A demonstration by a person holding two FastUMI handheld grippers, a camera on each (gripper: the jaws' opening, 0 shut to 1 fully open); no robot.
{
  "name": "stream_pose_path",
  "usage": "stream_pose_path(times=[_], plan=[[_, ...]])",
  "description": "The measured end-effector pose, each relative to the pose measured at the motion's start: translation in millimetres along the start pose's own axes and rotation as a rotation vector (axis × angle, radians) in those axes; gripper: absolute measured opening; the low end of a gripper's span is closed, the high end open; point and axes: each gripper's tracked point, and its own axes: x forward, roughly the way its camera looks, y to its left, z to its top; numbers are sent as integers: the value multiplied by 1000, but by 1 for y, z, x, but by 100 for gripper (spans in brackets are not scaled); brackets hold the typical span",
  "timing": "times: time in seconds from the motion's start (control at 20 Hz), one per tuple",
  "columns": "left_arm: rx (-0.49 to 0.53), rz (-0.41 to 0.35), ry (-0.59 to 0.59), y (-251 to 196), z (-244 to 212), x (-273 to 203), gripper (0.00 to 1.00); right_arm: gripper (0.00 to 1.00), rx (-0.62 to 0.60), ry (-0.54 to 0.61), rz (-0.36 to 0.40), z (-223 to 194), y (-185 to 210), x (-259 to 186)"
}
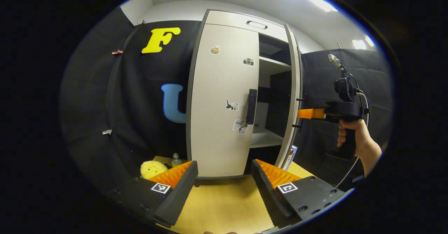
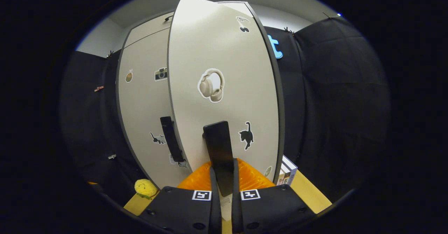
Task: Open the right door of the double-door shoe cabinet with the right hand, and open the left door with the left hand.
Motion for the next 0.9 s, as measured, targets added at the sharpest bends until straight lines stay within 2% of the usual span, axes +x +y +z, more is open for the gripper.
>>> stream_pose_path(times=[0.3, 0.5, 0.9], plan=[[-19, 15, 9, 2, -3, 2, 95, 15, -20, 8, -48, 1, -17, -12], [-38, 41, 23, 7, -6, 7, 95, 14, -11, 29, -37, 0, -18, -15], [-38, 111, 21, 7, 1, 32, 95, 14, -74, 38, -26, 2, -32, -19]])
